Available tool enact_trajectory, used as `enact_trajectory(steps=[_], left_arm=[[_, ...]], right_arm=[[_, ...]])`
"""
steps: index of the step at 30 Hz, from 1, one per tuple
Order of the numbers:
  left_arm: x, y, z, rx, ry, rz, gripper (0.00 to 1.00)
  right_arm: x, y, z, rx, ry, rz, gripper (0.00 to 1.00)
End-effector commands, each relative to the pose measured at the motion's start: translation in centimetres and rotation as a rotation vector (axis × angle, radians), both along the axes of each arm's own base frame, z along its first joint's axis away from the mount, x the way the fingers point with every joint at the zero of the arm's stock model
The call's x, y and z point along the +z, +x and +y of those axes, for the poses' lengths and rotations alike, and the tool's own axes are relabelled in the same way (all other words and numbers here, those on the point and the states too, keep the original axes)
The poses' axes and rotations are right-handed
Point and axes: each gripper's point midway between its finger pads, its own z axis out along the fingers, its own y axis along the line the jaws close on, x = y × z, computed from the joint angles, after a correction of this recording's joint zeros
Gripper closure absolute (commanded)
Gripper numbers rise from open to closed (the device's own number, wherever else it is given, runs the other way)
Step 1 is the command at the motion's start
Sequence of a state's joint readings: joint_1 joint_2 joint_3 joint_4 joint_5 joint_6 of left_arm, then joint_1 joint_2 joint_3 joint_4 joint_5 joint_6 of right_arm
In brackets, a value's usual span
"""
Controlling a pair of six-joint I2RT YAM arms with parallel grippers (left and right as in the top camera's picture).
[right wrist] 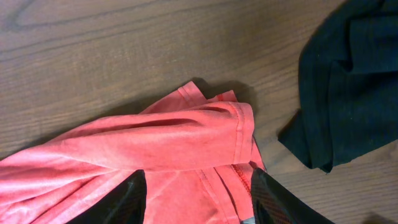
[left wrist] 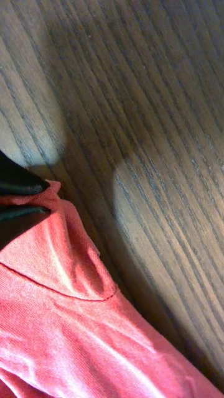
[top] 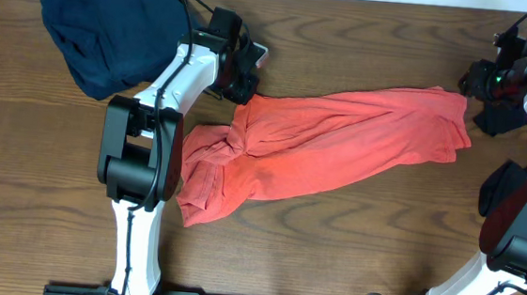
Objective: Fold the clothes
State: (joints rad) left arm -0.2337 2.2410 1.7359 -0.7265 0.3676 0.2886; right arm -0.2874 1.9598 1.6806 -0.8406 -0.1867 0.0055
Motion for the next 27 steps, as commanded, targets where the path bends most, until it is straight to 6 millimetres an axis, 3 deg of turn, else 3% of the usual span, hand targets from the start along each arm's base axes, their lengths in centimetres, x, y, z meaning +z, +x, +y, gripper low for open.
enact_trajectory(steps=[1,4,13,16,22,27], left_arm=[[-0.1,-0.2,0.0,0.004,-0.008,0.012,0.94],[1.4,0.3,0.5,0.017,-0.011,-0.008,0.94],[12.6,3.9,3.8,0.102,0.084,-0.275,0.94],[15.0,4.1,3.7,0.105,0.068,-0.337,0.94],[15.7,4.1,3.3,0.098,0.062,-0.355,0.94],[15.8,3.8,1.7,0.067,0.053,-0.367,0.94]], right_arm=[[1.7,0.4,0.2,0.01,-0.01,-0.042,0.49],[1.7,0.4,0.2,0.01,-0.011,-0.043,0.5],[1.9,0.7,0.2,0.01,-0.015,-0.056,0.5],[2.0,0.8,0.2,0.011,-0.016,-0.062,0.5],[2.2,1.4,0.1,0.013,-0.023,-0.088,0.51],[2.3,2.5,0.0,0.034,-0.043,-0.126,0.52]])
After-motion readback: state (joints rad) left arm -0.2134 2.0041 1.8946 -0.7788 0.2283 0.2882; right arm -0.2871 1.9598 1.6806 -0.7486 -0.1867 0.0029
